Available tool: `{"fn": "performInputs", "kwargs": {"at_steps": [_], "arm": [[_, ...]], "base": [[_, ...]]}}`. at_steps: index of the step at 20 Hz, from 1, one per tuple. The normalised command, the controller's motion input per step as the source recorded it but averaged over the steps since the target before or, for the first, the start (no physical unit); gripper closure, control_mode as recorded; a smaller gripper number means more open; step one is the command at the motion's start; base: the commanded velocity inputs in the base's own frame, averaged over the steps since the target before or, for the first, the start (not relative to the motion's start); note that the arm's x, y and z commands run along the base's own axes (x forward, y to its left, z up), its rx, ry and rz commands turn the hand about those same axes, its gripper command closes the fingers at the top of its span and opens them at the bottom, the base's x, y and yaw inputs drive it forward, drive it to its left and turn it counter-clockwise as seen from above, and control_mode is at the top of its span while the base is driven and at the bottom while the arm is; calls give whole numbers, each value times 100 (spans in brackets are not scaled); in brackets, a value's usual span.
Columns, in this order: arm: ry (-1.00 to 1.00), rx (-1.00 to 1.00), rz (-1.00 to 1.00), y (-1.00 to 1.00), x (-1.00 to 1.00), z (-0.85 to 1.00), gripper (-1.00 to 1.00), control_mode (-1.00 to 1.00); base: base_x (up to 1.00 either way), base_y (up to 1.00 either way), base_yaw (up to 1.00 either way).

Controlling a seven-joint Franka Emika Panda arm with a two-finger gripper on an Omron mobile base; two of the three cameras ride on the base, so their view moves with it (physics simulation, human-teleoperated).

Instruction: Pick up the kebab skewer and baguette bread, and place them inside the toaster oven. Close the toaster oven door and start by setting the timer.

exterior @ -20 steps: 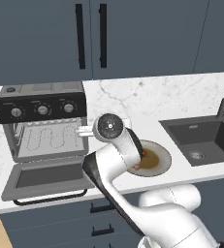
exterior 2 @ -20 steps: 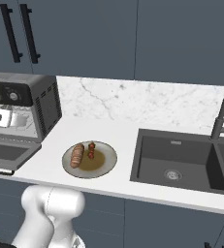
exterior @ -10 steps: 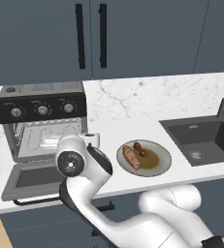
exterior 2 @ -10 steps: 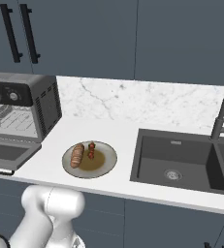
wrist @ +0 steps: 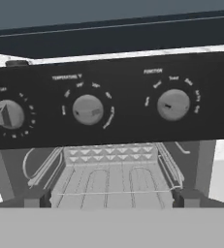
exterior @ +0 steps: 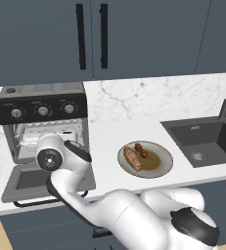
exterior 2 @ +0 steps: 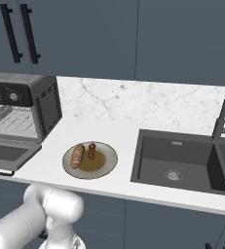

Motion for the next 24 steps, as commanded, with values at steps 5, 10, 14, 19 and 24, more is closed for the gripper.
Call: {"fn": "performInputs", "kwargs": {"at_steps": [5, 10, 14, 19, 24], "arm": [[0, 0, 0, 33, 27, -39, -100, -100], [-1, 0, 0, 2, 15, -27, -100, -100], [-2, 0, 0, 0, 28, 0, -100, -100], [-1, 0, 0, 0, 24, -9, -100, -100], [-1, 0, 0, 0, 40, -6, -100, -100]], "base": [[0, 0, 0], [0, 0, 0], [0, 0, 0], [0, 0, 0], [0, 0, 0]]}}
